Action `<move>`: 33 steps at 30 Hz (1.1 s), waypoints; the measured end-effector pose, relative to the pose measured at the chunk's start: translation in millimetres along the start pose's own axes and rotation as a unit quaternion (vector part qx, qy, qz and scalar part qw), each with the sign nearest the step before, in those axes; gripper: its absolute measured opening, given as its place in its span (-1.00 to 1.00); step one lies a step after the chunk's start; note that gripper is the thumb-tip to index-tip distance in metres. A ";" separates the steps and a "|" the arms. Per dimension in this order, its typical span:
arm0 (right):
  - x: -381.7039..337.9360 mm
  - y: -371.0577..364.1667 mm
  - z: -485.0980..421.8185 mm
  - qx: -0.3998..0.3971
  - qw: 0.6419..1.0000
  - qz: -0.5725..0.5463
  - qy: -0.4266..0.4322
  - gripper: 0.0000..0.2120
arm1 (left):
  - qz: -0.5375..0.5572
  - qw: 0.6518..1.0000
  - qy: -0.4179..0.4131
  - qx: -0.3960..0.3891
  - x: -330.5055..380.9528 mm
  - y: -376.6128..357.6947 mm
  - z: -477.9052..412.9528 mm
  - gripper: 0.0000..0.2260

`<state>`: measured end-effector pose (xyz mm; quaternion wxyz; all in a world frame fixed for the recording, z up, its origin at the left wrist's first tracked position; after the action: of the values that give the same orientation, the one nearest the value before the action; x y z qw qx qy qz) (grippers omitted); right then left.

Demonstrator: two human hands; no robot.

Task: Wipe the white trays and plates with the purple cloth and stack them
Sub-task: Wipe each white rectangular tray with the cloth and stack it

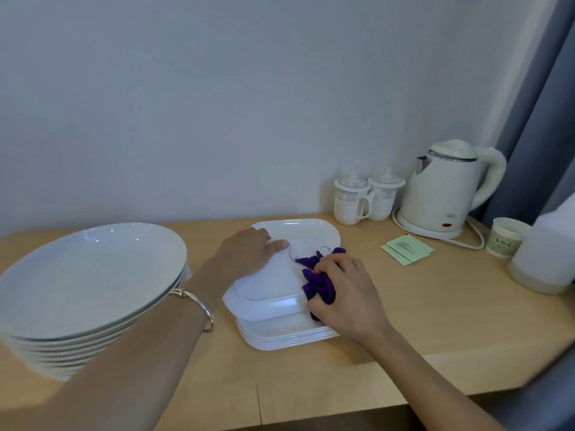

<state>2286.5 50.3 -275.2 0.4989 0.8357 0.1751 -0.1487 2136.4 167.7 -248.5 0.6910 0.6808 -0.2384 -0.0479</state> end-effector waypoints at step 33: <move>2.8 -13.2 -5.6 -0.072 0.997 0.019 -0.016 -0.54 | 0.017 0.998 -0.056 0.010 33.4 -45.8 -24.5 -0.71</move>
<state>2283.6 61.4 -284.1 0.5636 0.7980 0.1615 -0.1397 2187.4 173.9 -282.9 0.6704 0.6799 -0.2884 -0.0715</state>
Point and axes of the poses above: each hand's wrist, its own z-axis away from the middle knuckle, its own y-axis out of the back of the hand, x = y × z, the point moved 7 cm from there along -z, towards the middle knuckle, and after that the axes turned 3 degrees about -y, right-handed, at the moved point
